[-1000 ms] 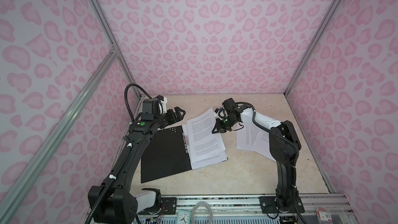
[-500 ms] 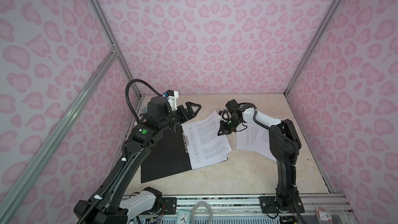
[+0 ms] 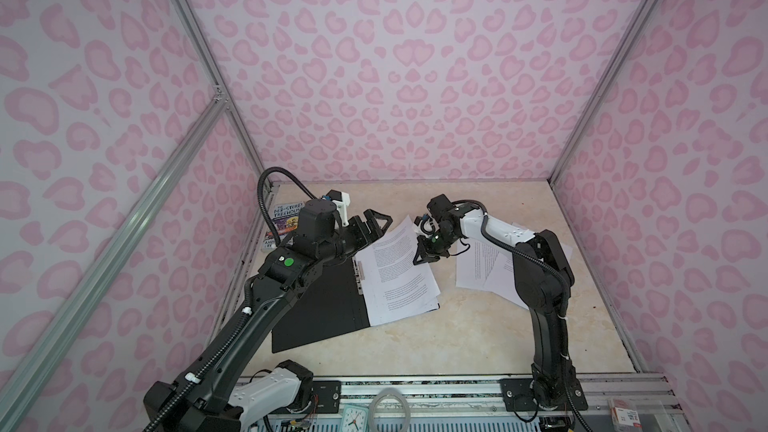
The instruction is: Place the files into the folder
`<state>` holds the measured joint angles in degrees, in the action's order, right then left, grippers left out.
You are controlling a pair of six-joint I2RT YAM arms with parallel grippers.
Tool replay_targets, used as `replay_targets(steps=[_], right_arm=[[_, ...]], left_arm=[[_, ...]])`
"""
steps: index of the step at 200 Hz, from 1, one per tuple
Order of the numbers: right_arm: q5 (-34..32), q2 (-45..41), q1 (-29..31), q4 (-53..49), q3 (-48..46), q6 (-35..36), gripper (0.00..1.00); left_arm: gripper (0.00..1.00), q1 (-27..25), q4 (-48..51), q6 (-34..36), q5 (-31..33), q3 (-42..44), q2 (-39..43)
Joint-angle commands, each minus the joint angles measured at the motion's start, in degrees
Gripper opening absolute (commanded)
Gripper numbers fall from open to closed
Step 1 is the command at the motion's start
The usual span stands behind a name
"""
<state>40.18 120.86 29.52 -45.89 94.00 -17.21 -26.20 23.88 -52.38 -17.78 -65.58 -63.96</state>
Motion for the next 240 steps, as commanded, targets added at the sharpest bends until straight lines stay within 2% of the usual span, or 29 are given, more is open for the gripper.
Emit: replay_targets(steps=[1, 167, 240], right_arm=[[1.2, 0.5, -0.1, 2.3, -0.6, -2.7, 0.0], [3.2, 2.9, 1.8, 2.5, 0.6, -2.5, 0.0], [3.8, 2.8, 2.3, 4.0, -0.4, -4.5, 0.0]], left_arm=[[0.98, -0.3, -1.6, -0.4, 1.4, 0.4, -0.4], [0.98, -0.5, -1.0, 0.3, 0.9, 0.0, -3.3], [0.98, -0.5, -0.9, 0.3, 1.0, 0.2, -3.6]])
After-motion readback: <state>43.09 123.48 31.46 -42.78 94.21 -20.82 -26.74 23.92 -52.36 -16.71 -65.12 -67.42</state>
